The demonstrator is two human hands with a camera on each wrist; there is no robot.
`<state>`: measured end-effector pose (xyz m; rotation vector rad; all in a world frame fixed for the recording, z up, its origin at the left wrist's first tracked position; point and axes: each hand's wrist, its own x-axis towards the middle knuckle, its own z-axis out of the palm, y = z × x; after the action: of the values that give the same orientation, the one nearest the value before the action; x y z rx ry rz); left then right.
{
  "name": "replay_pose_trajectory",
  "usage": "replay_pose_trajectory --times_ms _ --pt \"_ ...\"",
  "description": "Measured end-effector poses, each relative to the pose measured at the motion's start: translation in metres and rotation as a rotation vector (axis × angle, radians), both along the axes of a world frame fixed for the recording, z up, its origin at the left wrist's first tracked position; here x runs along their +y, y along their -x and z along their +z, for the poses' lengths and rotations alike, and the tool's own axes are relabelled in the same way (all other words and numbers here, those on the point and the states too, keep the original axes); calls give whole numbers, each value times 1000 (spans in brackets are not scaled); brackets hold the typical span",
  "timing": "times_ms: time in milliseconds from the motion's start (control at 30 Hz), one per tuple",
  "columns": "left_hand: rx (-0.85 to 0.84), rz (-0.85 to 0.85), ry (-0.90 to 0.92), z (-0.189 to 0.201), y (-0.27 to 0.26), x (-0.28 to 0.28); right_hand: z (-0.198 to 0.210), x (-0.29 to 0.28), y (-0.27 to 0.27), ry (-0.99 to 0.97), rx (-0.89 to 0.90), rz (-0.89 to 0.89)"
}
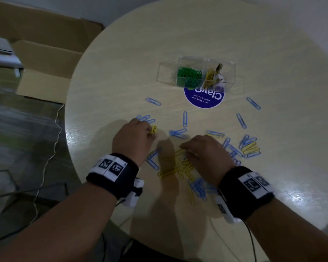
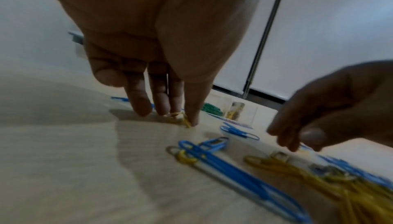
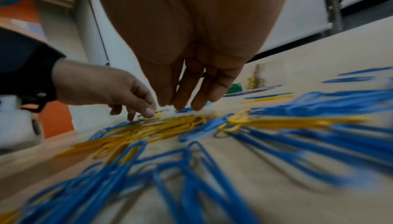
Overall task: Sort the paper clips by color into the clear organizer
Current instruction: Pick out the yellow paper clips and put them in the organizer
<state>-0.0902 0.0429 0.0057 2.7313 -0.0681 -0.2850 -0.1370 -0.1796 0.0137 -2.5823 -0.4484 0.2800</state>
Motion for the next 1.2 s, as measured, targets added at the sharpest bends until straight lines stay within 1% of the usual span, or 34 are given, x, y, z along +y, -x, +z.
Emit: replay_pose_trajectory --times_ms 67,100,167,267,367,433,467,567,633,733,833,933,1000,1067,1133,1200 --pt "15 -45 -10 -2 -2 -3 -3 13 -11 113 19 78" --pt "19 -66 -19 -2 -4 -3 -4 17 -16 159 42 86" --pt "22 -121 -13 1 -4 -2 -5 19 -21 189 112 46" --pt "14 -227 61 9 6 -1 0 12 -24 130 190 -58" --pt "16 -360 151 10 34 -6 10 -5 -15 1 179 -126" --pt "8 -447 114 3 48 -9 17 -15 0 -40 182 -130" --pt "4 -464 84 -1 52 -10 18 -18 9 -28 201 -113" --pt "-31 -407 62 -7 50 -9 10 -24 24 56 192 -84" --pt "-24 -362 66 -4 43 -9 4 -29 23 71 166 -134" --pt "23 -344 72 3 34 -10 3 -38 15 60 191 -229" --pt "54 -366 29 6 32 -13 3 -46 8 23 197 -298" --pt "76 -337 -15 6 31 -17 6 -54 4 -40 240 -372" --pt "119 -316 -24 5 27 -19 12 -56 3 -107 200 -475" --pt "157 -340 -62 5 25 -22 15 -54 3 -142 145 -548" --pt "161 -357 -42 8 31 -22 16 -47 3 -145 134 -530" --pt "156 -361 23 16 44 -21 14 -39 3 -135 126 -400"
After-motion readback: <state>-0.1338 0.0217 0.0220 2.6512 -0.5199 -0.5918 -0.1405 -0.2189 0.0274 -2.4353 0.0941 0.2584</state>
